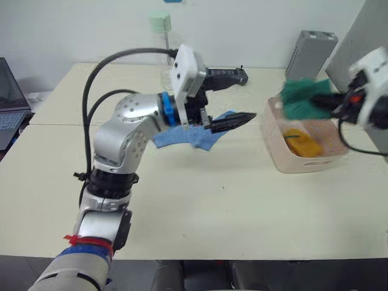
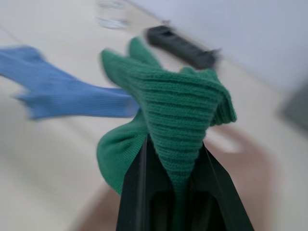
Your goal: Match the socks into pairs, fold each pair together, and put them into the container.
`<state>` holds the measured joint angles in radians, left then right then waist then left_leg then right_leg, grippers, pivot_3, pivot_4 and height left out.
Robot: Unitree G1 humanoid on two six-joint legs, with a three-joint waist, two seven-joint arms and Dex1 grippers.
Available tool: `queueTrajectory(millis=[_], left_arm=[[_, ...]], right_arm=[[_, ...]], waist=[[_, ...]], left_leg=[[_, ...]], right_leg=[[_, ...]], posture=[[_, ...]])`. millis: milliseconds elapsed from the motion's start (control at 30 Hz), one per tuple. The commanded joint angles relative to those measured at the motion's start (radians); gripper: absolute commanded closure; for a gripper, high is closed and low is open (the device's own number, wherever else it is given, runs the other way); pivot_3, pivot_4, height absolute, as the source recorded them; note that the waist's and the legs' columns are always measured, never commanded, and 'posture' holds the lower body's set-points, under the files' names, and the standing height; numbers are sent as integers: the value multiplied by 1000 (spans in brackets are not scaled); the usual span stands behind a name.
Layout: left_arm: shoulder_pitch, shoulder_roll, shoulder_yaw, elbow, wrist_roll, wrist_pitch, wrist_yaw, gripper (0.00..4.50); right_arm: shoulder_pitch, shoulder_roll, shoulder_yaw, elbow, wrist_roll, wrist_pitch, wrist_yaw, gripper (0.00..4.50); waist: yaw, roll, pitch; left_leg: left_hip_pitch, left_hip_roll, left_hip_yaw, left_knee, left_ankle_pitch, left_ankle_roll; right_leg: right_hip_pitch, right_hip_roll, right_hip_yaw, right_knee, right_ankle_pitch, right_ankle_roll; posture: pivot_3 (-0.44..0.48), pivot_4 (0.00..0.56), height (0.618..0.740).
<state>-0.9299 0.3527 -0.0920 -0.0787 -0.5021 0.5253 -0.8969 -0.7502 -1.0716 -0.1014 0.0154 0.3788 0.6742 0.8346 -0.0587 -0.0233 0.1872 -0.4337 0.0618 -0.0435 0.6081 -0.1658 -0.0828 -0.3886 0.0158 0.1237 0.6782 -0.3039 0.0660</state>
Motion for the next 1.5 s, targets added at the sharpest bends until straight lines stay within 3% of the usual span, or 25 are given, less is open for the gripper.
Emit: queueTrajectory(millis=[33, 200, 367, 533, 767, 1100, 1200, 1233, 1433, 1500], left_arm=[[-37, -74, -38, 57, 45, -64, 36, 34], [-27, -136, -86, 62, 80, -84, 50, 34], [24, -130, -105, 3, 92, -43, 66, 34], [44, -117, -113, -10, 122, -40, 78, 34], [51, -102, -100, 5, 128, -48, 71, 34], [25, -107, -97, 62, 140, -87, 48, 0], [22, -96, -90, 79, 145, -102, 39, 0], [22, -93, -89, 83, 147, -106, 37, 0], [26, -107, -93, 73, 144, -107, 36, 0], [26, -117, -94, 67, 142, -107, 40, 0]], right_arm=[[-25, -32, 127, 186, -238, -400, 48, 4500], [-127, 24, 310, 494, -521, -819, -17, 4500], [-249, 107, 401, 752, -706, -1068, -137, 4500], [-287, 114, 485, 854, -846, -1219, -158, 4500], [-292, 81, 511, 898, -868, -1342, -1, 4500], [-338, 86, 457, 897, -729, -1300, 302, 1227], [-385, 60, 440, 856, -664, -1190, 515, 212], [-415, 54, 434, 849, -649, -1153, 575, 52], [-517, 62, 390, 814, -586, -956, 729, 52], [-565, 68, 393, 852, -632, -986, 641, 52]], waist=[[-9, 0, 0], [-31, 5, 2], [-29, 5, 2], [-18, 5, 2], [-6, 5, 2], [-5, 5, 2], [-4, 5, 2], [-3, 6, 3], [0, 7, 4], [0, 7, 4]], left_leg=[[0, 0, 1, 0, 0, 0], [0, -1, 4, 0, 0, 0], [1, -1, 4, 0, 0, 0], [1, -1, 3, 0, 0, 0], [1, -2, 3, 0, 0, 0], [2, -1, 3, 1, 0, 0], [2, -1, 2, 1, 0, 0], [2, -1, 2, 1, 0, 0], [2, -1, 2, 1, 0, 0], [2, -1, 2, 1, 0, 0]], right_leg=[[0, 0, 1, 0, 0, 0], [-1, 0, 4, 2, 0, 1], [-1, 0, 4, 2, 1, -1], [0, -1, 4, 2, 3, -4], [0, -1, 3, 2, 3, -4], [1, -1, 3, 3, 4, -4], [1, -1, 3, 3, 4, -4], [1, -1, 2, 3, 4, -4], [1, -1, 2, 3, 4, -4], [1, -1, 2, 3, 4, -4]], posture=[[0, 150, 740], [0, 150, 740], [0, 150, 740], [0, 150, 740], [0, 150, 740], [0, 150, 740], [0, 150, 740], [0, 150, 740], [0, 150, 740], [0, 150, 740]])
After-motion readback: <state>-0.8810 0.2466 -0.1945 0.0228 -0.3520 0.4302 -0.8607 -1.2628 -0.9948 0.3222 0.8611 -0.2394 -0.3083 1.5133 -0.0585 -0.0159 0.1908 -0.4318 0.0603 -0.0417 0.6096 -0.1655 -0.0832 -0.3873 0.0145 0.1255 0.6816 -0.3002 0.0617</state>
